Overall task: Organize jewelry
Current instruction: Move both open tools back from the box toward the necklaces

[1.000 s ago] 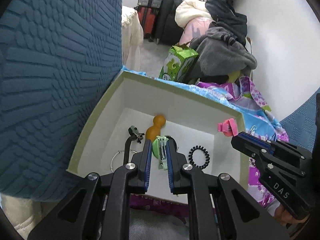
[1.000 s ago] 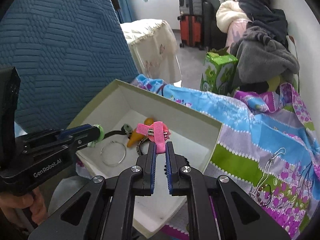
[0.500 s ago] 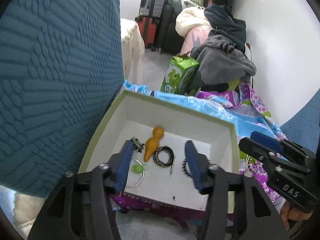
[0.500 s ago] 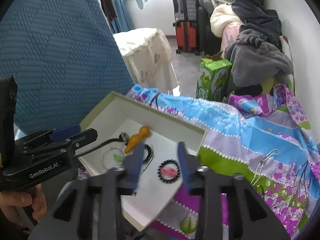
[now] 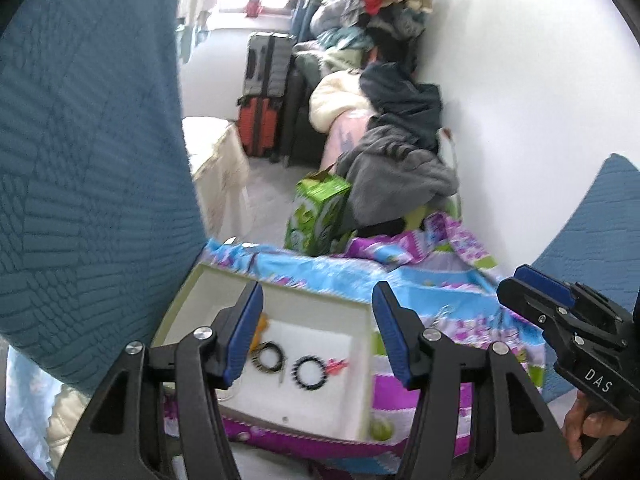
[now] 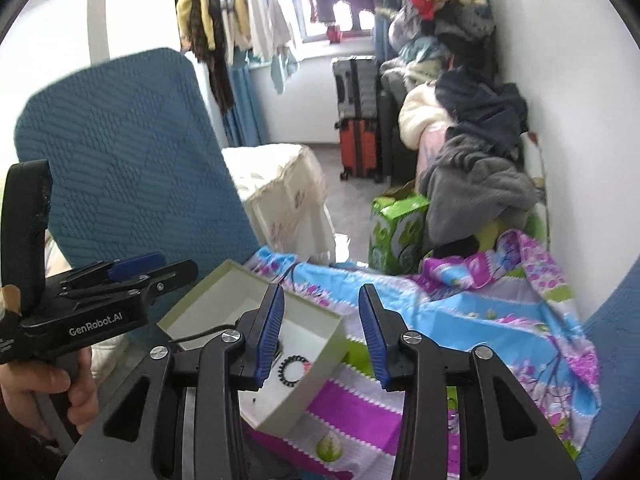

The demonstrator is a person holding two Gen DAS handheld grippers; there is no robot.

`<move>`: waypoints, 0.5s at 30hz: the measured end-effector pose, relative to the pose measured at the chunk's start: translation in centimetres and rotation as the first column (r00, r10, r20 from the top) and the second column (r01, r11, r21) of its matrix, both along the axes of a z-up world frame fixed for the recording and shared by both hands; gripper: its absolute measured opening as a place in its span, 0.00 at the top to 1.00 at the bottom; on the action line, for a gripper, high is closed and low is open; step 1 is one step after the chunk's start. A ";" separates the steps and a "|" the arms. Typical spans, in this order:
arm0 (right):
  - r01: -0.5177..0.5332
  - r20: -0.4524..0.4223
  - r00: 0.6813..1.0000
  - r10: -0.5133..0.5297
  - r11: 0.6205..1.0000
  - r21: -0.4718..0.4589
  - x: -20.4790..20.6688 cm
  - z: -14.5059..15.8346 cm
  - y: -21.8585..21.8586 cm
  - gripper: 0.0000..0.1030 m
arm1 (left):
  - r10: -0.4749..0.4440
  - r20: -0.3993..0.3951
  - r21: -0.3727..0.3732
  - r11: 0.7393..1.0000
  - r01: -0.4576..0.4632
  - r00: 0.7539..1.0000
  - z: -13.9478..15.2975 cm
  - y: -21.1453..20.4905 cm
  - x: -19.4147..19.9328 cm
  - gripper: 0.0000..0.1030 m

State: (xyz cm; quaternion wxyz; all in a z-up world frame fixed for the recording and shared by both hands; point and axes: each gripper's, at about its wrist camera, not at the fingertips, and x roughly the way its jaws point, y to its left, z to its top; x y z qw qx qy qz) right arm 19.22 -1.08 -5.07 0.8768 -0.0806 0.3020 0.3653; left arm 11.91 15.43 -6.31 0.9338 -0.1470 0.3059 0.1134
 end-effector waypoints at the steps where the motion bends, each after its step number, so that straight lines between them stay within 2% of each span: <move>1: 0.010 0.009 1.000 -0.010 1.000 0.004 0.0 0.3 -0.7 0.64 | -0.016 0.011 0.001 1.000 0.016 1.000 0.4 -0.7 0.1 0.44; 8: 0.090 0.049 0.995 -0.091 0.996 0.029 0.2 1.3 -5.9 0.64 | -0.088 0.052 0.016 0.996 0.087 0.995 1.3 -4.6 1.5 0.44; 12: 0.135 0.068 0.988 -0.136 0.991 0.025 0.6 0.6 -8.4 0.64 | -0.142 0.045 -0.002 0.990 0.142 0.989 0.2 -6.1 3.1 0.44; 15: 0.176 0.060 0.982 -0.177 0.984 0.031 1.2 -0.3 -10.4 0.64 | -0.180 0.043 0.012 0.984 0.179 0.983 -0.6 -7.7 4.2 0.44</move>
